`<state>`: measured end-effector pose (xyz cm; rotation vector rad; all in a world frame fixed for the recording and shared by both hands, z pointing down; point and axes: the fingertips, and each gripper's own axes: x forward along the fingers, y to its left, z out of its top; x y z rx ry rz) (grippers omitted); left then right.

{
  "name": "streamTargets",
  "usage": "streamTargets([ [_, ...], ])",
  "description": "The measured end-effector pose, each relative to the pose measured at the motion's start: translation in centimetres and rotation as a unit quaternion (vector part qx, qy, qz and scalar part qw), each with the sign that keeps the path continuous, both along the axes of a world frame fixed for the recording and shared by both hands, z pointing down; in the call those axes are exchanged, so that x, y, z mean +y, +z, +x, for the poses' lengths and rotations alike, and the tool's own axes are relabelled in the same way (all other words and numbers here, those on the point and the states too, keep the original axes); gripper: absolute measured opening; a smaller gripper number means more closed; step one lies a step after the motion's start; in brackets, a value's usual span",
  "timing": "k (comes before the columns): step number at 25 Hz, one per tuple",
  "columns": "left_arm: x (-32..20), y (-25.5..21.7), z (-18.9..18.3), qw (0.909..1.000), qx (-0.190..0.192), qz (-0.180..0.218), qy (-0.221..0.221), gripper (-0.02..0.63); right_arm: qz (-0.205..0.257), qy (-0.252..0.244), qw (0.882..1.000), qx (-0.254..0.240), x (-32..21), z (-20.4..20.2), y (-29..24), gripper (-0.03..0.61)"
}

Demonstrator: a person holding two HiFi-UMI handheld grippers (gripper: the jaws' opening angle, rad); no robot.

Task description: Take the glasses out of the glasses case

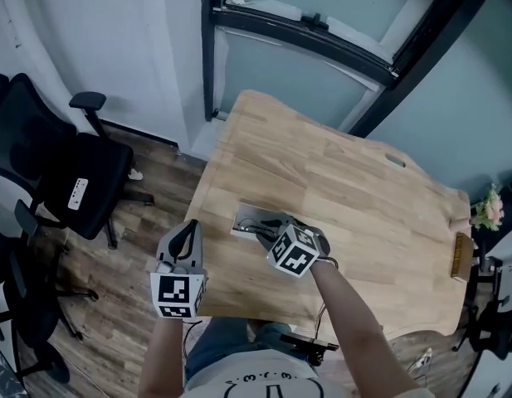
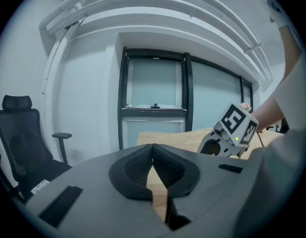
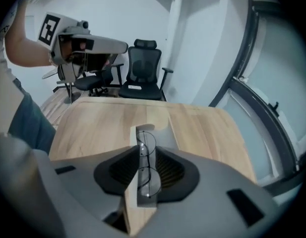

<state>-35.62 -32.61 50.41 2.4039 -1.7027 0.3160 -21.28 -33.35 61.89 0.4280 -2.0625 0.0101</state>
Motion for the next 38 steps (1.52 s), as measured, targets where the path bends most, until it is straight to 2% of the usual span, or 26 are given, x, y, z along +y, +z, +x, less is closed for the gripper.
streamTargets([
  [7, 0.1, 2.1, -1.1, 0.9996, 0.011, -0.022, -0.014, 0.017, -0.039, -0.049, 0.995, 0.076, -0.8, 0.1, 3.7, 0.078],
  [13, 0.5, 2.9, -1.4, 0.9994, 0.015, -0.030, -0.008, 0.017, -0.082, -0.064, 0.990, 0.095, -1.0, 0.0, 4.7, 0.043],
  [16, 0.5, 2.9, -1.7, 0.9994, 0.017, -0.029, -0.007, 0.017, -0.086, -0.064, 0.990, 0.095, -1.0, -0.1, 4.5, 0.020],
  [23, -0.3, 1.9, -1.6, 0.9997, 0.021, -0.013, 0.000, 0.017, -0.031, -0.035, 0.996, 0.081, -2.0, 0.3, 2.0, 0.014],
  [28, -0.2, 1.3, -0.7, 0.9997, 0.021, -0.002, 0.007, 0.017, 0.019, -0.034, 0.997, 0.074, -1.9, 0.4, 0.2, 0.014],
  [33, 0.4, -0.2, 0.3, 0.9996, 0.016, 0.016, 0.015, 0.017, 0.062, 0.013, 0.998, 0.030, -1.5, 1.0, -3.7, 0.014],
  [38, 2.1, -2.6, 1.3, 0.9990, 0.013, 0.042, 0.006, 0.017, 0.117, 0.064, 0.991, -0.032, -0.1, 2.0, -9.0, 0.014],
])
